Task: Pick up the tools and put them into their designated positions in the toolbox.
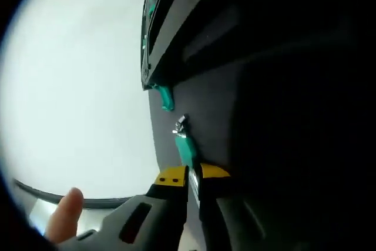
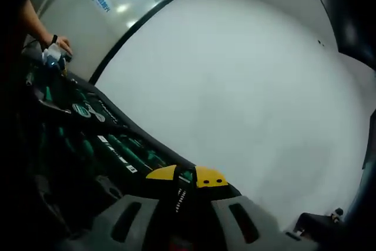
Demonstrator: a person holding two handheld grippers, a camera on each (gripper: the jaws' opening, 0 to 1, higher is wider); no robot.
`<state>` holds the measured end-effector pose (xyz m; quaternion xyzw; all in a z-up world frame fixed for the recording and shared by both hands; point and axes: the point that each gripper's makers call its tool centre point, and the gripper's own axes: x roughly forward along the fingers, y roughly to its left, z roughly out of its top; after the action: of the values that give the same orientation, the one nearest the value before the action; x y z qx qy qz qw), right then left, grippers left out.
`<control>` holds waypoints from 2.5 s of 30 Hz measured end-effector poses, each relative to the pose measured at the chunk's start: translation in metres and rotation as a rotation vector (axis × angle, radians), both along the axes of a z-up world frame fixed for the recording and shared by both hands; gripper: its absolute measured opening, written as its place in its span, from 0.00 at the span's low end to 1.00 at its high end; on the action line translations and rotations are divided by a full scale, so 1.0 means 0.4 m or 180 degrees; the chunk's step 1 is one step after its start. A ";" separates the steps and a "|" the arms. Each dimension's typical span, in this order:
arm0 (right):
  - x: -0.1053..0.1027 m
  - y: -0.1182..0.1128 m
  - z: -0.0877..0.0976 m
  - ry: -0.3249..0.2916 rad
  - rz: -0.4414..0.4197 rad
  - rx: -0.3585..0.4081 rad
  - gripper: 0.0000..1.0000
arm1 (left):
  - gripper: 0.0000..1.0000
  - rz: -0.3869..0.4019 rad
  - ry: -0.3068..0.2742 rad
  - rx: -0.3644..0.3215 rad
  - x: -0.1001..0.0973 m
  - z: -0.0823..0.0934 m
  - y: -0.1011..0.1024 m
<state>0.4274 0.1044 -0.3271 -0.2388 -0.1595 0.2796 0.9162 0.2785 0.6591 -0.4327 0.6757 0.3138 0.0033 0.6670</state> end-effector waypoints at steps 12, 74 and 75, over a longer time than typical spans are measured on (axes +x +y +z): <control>0.000 0.003 -0.002 0.0008 0.0006 -0.0014 0.08 | 0.00 0.0297 -0.0191 -0.0814 0.026 0.045 0.075; -0.012 0.000 -0.001 0.0035 0.0079 0.0028 0.08 | 0.10 -0.0796 -0.1174 -0.2825 -0.061 0.256 -0.575; -0.012 0.001 -0.003 0.0037 0.0075 0.0007 0.08 | 0.09 -0.0745 -0.1564 -0.3232 -0.050 0.275 -0.550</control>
<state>0.4226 0.1048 -0.3284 -0.2343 -0.1572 0.2916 0.9140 0.2586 0.4389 -0.3226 0.2804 0.0349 -0.0647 0.9571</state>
